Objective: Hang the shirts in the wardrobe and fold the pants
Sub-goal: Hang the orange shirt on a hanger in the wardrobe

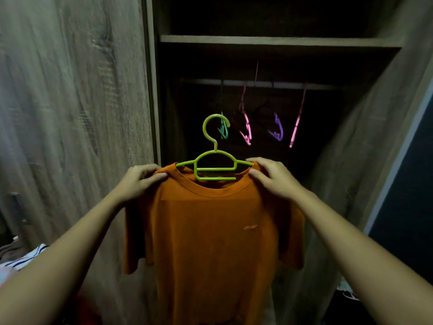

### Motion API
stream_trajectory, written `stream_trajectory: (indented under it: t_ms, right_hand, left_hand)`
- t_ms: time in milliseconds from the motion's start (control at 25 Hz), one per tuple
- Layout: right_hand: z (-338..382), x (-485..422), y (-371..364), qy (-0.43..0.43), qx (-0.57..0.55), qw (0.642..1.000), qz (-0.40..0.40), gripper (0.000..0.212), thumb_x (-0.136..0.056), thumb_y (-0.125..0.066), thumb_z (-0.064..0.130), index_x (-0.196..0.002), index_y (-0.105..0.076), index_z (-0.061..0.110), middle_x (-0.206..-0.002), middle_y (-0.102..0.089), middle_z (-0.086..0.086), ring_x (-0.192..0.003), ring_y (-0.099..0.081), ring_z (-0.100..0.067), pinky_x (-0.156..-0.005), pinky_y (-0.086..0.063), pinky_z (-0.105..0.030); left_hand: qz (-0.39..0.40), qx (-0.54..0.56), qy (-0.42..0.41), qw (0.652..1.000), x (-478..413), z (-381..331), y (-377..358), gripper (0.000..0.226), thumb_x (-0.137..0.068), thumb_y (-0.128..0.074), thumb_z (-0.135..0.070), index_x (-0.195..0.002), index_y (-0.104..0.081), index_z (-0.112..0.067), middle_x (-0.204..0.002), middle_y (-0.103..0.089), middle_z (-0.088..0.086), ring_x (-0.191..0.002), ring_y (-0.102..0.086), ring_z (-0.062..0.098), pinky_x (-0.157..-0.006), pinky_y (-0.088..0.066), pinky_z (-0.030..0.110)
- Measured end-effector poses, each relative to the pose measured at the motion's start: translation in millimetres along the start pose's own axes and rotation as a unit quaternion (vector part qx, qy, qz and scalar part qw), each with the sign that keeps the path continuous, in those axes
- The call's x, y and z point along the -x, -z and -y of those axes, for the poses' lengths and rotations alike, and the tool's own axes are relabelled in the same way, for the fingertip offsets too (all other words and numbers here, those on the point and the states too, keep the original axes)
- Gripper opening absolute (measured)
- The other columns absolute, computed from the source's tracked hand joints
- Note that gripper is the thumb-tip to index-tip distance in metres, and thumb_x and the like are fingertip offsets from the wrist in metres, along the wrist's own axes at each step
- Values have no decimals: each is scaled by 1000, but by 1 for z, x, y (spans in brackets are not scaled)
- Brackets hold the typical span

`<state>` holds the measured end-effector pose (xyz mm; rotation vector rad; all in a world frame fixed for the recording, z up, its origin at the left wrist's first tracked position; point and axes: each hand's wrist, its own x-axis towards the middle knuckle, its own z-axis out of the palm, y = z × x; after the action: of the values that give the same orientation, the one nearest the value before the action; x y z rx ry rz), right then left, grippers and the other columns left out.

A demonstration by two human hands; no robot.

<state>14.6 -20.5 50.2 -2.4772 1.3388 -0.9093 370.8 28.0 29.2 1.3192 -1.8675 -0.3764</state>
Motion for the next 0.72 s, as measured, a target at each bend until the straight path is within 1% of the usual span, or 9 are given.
stream_trajectory:
  t_ms: [120, 240, 280, 360, 400, 440, 520, 600, 720]
  right_hand:
    - [-1, -1, 0, 1, -17, 1000, -26, 33, -98, -43, 26, -129, -54, 21, -125, -60, -2, -117, -55, -15, -99, -43, -31]
    - [13, -3, -3, 33, 112, 992, -45, 39, -96, -46, 24, -135, -47, 21, -135, -52, -2, -127, -46, -18, -110, -29, -40]
    - [23, -2, -8, 59, 157, 984, -67, 43, -95, -48, 27, -137, -44, 22, -137, -49, -3, -129, -43, -19, -112, -25, -41]
    - [49, 0, -25, 101, 177, 966, -159, 41, -91, -50, 34, -129, -50, 18, -127, -53, -5, -119, -48, -20, -103, -32, -37]
    - [64, 2, -34, 97, 146, 967, -183, 37, -91, -50, 37, -122, -54, 16, -118, -56, -5, -111, -52, -20, -95, -37, -35]
    - [78, 2, -42, 67, 87, 979, -171, 38, -93, -47, 39, -120, -54, 14, -113, -59, -4, -107, -55, -19, -91, -40, -34]
    - [96, -7, -55, -66, -82, 992, -66, 53, -95, -41, 47, -133, -44, 12, -117, -62, -4, -116, -55, -22, -97, -42, -37]
    - [104, -22, -60, -186, -244, 952, 5, 62, -93, -38, 52, -141, -36, 12, -131, -54, -7, -127, -47, -27, -107, -37, -42]
    - [121, -37, -71, -243, -408, 880, 23, 61, -90, -45, 48, -137, -37, 9, -131, -52, -12, -122, -50, -30, -106, -40, -45]
  left_hand:
    - [2, 6, 3, 1000, -3, -2, 3, 18, -89, -54, -33, -94, -67, -21, -92, -67, 1, -85, -64, 11, -77, -50, 29]
    - [10, -6, -14, 1000, -6, -6, 0, 14, -92, -54, -31, -94, -66, -27, -93, -67, -2, -84, -63, 7, -77, -50, 28]
    - [10, -11, -19, 1000, -7, -8, -2, 14, -92, -53, -32, -95, -66, -27, -94, -67, -2, -85, -63, 7, -78, -51, 29]
    - [10, -15, -18, 1000, -10, -11, -5, 17, -92, -52, -32, -99, -66, -24, -95, -66, -1, -89, -63, 12, -79, -52, 32]
    - [9, -15, -18, 1000, -11, -13, -7, 18, -92, -52, -32, -100, -66, -22, -96, -66, 0, -90, -63, 13, -80, -52, 33]
    - [6, -15, -18, 1000, -11, -15, -10, 18, -92, -52, -31, -100, -65, -22, -96, -67, 1, -91, -63, 14, -81, -52, 34]
    - [3, -21, -20, 1000, -10, -17, -16, 14, -92, -53, -32, -97, -65, -27, -95, -66, -2, -91, -63, 11, -80, -52, 32]
    - [3, -30, -17, 999, -6, -18, -21, 10, -92, -53, -33, -94, -63, -34, -92, -67, -7, -85, -63, 5, -78, -53, 29]
    - [-25, -38, -21, 999, 2, -22, -24, 9, -91, -55, -36, -89, -63, -38, -84, -69, -12, -83, -63, -1, -73, -53, 23]
